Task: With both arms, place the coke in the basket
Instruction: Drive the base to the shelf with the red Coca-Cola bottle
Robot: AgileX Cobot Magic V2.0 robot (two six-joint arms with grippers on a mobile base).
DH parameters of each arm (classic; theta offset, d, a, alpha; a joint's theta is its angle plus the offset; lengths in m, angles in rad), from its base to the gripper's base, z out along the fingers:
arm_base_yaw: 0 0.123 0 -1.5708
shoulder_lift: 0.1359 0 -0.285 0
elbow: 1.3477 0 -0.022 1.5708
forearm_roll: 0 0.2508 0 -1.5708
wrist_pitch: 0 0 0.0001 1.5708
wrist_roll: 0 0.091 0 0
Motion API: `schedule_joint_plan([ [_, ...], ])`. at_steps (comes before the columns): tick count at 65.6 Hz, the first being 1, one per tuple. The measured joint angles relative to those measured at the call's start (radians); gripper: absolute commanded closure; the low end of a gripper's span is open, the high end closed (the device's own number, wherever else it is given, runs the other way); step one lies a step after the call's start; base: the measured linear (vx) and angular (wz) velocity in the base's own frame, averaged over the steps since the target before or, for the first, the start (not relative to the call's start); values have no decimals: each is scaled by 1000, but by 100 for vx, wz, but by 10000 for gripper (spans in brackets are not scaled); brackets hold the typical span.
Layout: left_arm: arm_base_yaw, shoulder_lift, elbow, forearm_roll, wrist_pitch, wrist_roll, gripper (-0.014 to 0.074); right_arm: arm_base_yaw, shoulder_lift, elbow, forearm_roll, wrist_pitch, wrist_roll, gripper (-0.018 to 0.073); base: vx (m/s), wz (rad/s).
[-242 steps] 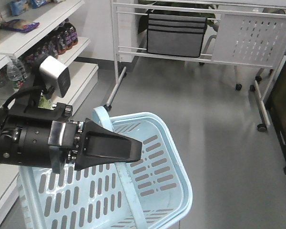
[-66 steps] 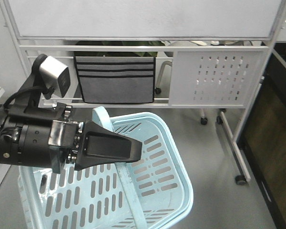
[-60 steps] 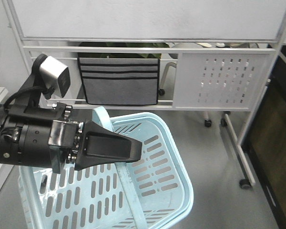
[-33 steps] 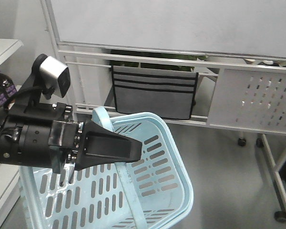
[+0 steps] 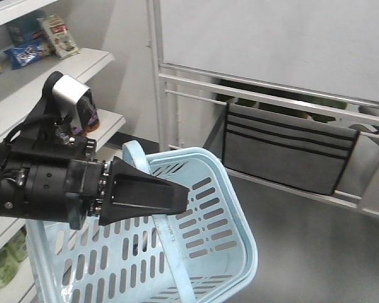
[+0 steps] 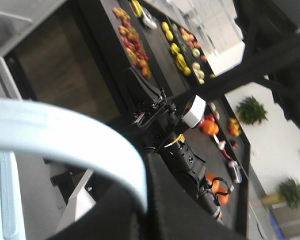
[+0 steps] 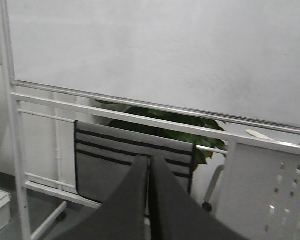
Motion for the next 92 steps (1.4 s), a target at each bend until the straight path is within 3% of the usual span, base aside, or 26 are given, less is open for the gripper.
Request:
schedule_joint_plan([
  [92, 0, 0, 0, 0, 0, 0, 603, 0, 0, 0, 0, 0, 0, 561, 15, 58],
])
